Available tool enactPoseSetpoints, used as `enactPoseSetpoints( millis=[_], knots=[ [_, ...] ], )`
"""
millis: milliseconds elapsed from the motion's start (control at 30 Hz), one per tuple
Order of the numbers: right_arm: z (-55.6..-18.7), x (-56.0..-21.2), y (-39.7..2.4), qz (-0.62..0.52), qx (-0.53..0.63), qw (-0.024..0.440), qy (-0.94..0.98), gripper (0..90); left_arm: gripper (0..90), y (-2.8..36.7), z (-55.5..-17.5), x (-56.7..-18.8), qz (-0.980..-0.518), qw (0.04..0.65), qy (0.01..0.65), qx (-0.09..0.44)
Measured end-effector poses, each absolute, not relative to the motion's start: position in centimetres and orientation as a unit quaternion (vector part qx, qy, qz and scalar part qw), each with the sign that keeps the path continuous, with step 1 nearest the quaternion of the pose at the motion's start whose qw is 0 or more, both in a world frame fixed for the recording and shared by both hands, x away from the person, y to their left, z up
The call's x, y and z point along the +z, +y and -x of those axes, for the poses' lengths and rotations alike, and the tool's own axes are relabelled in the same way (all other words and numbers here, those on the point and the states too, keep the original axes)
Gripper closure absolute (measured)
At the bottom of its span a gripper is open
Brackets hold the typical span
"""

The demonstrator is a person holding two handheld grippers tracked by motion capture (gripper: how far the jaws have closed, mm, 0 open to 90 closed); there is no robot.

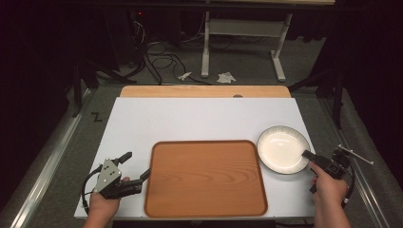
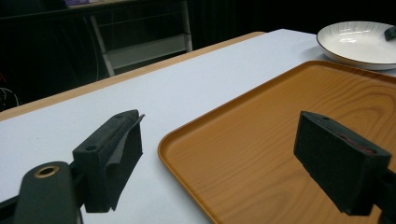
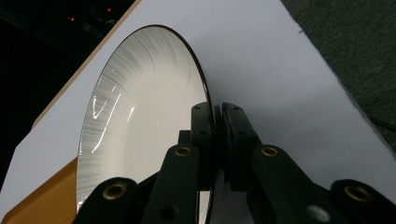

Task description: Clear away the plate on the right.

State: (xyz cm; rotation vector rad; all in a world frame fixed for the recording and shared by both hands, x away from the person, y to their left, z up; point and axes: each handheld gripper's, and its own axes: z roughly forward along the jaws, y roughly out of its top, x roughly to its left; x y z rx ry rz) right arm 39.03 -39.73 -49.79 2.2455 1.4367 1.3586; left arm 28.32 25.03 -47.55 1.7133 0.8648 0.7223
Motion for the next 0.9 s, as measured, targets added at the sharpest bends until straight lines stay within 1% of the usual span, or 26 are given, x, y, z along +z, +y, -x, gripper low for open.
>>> enactPoseSetpoints(
  millis=[467,700,900],
  knots=[
    [-38.6,-49.3,-39.6,-0.736,0.462,0.089,0.487,85.5,15.7,25.0,-28.5,-47.5,-0.709,0.525,0.362,0.302],
    [-38.1,-49.1,-39.9,-0.734,0.471,0.089,0.481,85.5,15.7,24.9,-28.7,-47.4,-0.708,0.529,0.359,0.3],
    [-37.4,-48.5,-40.0,-0.727,0.478,0.101,0.483,85.3,15.7,24.6,-29.0,-47.3,-0.71,0.531,0.355,0.297]
  ],
)
